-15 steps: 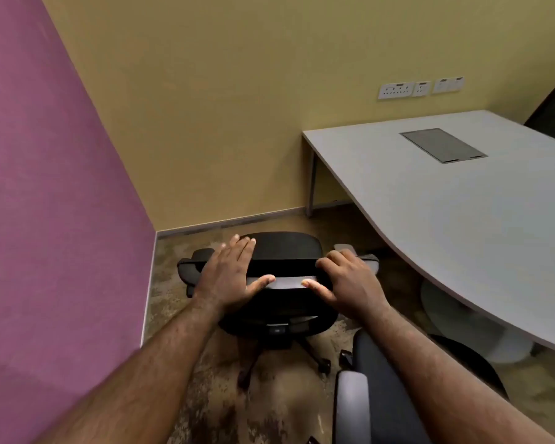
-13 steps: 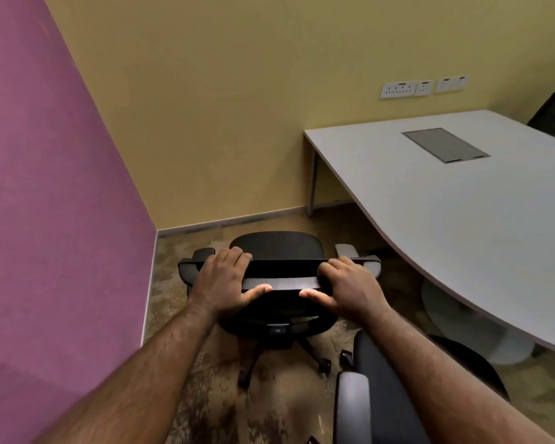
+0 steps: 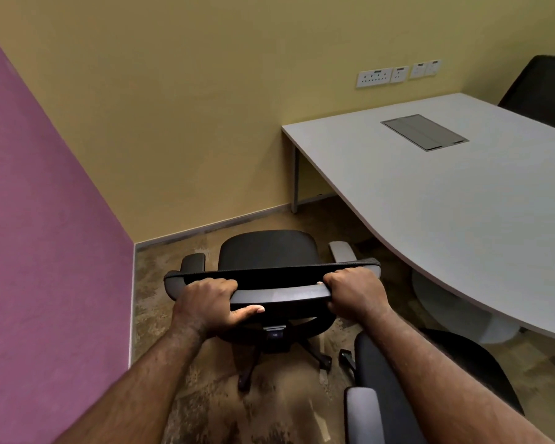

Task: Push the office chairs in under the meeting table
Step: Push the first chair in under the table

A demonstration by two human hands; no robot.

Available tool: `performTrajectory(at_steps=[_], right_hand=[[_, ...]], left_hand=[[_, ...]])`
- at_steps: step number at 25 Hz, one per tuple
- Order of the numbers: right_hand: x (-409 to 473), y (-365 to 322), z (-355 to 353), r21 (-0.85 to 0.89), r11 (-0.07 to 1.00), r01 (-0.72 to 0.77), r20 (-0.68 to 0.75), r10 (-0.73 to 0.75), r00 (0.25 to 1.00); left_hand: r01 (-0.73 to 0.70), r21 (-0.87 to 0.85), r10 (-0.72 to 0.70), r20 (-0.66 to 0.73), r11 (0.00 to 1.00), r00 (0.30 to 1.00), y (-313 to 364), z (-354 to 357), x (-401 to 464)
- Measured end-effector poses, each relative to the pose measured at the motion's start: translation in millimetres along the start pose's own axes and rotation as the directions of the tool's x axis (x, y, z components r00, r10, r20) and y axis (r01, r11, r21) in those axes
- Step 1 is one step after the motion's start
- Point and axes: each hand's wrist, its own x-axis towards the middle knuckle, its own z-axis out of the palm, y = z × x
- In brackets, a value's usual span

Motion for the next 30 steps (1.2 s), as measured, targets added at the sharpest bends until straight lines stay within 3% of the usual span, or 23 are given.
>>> performTrajectory(at_steps=[22, 25, 30], right_hand=[[193, 43, 20, 0.048, 0.957, -0.286, -0.063, 0.289, 0.955], [225, 49, 20, 0.067, 0.945, -0.321, -0.049, 0.325, 0.945], [275, 64, 20, 0.071, 0.922, -0.381, -0.023, 0.384, 0.923]], left_hand=[[-0.330, -0.007, 0.326, -0.120, 0.944, 0.938, -126, 80, 261], [-0.341, -0.057, 0.337, -0.071, 0.938, 0.939, -141, 90, 302], [-0.432, -0.027, 0.424, -0.138, 0.902, 0.895, -164, 109, 370]])
